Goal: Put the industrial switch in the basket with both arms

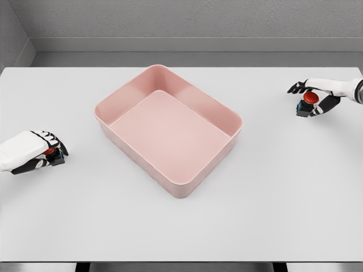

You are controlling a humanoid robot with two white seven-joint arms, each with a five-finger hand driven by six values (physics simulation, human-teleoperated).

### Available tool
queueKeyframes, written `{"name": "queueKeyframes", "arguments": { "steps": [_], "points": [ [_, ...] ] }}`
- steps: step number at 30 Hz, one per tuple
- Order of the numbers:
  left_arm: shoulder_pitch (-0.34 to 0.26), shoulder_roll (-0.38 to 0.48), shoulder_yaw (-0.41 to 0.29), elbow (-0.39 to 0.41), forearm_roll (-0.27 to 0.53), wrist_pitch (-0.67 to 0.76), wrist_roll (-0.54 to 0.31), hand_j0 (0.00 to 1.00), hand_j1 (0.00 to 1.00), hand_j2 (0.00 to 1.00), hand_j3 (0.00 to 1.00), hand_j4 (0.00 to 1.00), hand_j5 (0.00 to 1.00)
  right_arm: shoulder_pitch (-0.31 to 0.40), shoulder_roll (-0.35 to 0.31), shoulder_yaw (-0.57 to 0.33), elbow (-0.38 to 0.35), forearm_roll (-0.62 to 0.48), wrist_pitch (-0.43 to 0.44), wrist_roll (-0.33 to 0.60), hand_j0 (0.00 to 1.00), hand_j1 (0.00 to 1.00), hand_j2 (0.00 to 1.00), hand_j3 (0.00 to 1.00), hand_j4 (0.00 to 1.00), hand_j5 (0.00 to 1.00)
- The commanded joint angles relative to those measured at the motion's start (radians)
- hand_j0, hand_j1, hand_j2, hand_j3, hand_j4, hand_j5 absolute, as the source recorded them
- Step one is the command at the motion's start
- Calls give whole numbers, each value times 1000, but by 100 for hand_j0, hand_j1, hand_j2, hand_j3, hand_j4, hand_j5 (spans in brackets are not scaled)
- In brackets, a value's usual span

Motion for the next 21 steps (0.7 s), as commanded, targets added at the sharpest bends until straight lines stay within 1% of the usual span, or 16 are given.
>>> {"name": "queueKeyframes", "arguments": {
  "steps": [1, 4, 7, 11, 12, 15, 16, 17, 18, 21],
  "points": [
    [0, 1, 0, -5, 4, 0, -2, 34, 34, 34, 34, 34, 34, 1, -1, -2, 3, -3, 1, 0, 78, 78, 78, 78, 78, 78],
    [2, 4, 3, -46, 9, 0, -1, 33, 33, 33, 33, 33, 33, 0, -1, -2, 3, -3, 1, 1, 75, 75, 75, 75, 75, 75],
    [-3, 30, 9, -117, 14, 0, -1, 33, 33, 33, 33, 33, 33, 0, -1, -2, 3, -3, 1, 3, 70, 70, 70, 70, 70, 70],
    [-21, 55, 10, -183, 34, 0, 1, 33, 33, 33, 33, 33, 33, 0, -1, -2, 3, 8, 0, 4, 67, 67, 67, 67, 67, 67],
    [-35, 55, 10, -190, 35, 0, 1, 32, 32, 32, 32, 32, 32, 0, -1, -3, 3, 16, 0, 4, 64, 64, 64, 64, 64, 64],
    [-43, 72, 12, -209, 47, 0, 1, 32, 32, 32, 32, 32, 32, -5, -1, -3, 3, 17, 0, 6, 60, 60, 60, 60, 60, 60],
    [-66, 72, 6, -209, 47, 0, 1, 32, 32, 32, 32, 32, 32, -5, -1, -3, 3, 17, 0, 7, 59, 59, 59, 59, 59, 59],
    [-72, 72, 4, -209, 47, 0, 1, 32, 32, 32, 32, 32, 32, -6, -1, -3, 3, 17, -2, 7, 56, 56, 56, 56, 56, 56],
    [-80, 72, 4, -209, 47, 0, 1, 32, 32, 32, 32, 32, 32, -6, -1, -3, 3, 17, -5, 9, 50, 50, 50, 50, 50, 50],
    [-112, 64, 0, -218, 47, 0, 1, 32, 32, 32, 32, 32, 32, -8, -1, -8, 2, 17, -5, 18, 50, 50, 50, 50, 50, 50]
  ]
}}
